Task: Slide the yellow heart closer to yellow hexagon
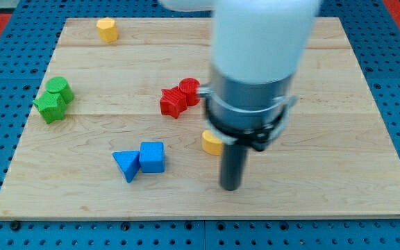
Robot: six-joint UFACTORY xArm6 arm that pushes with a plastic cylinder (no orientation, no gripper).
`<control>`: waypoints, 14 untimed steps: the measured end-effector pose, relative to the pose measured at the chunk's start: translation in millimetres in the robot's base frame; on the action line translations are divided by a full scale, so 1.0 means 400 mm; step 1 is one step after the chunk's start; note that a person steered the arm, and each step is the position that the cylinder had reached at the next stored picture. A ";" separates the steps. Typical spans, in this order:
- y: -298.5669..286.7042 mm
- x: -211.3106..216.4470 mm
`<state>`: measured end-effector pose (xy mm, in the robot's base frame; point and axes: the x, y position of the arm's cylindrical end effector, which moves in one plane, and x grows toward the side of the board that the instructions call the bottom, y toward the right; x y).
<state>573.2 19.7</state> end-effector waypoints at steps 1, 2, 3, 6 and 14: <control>-0.014 -0.138; -0.014 -0.276; -0.014 -0.381; 0.145 -0.468; -0.399 -0.631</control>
<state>320.7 -139.8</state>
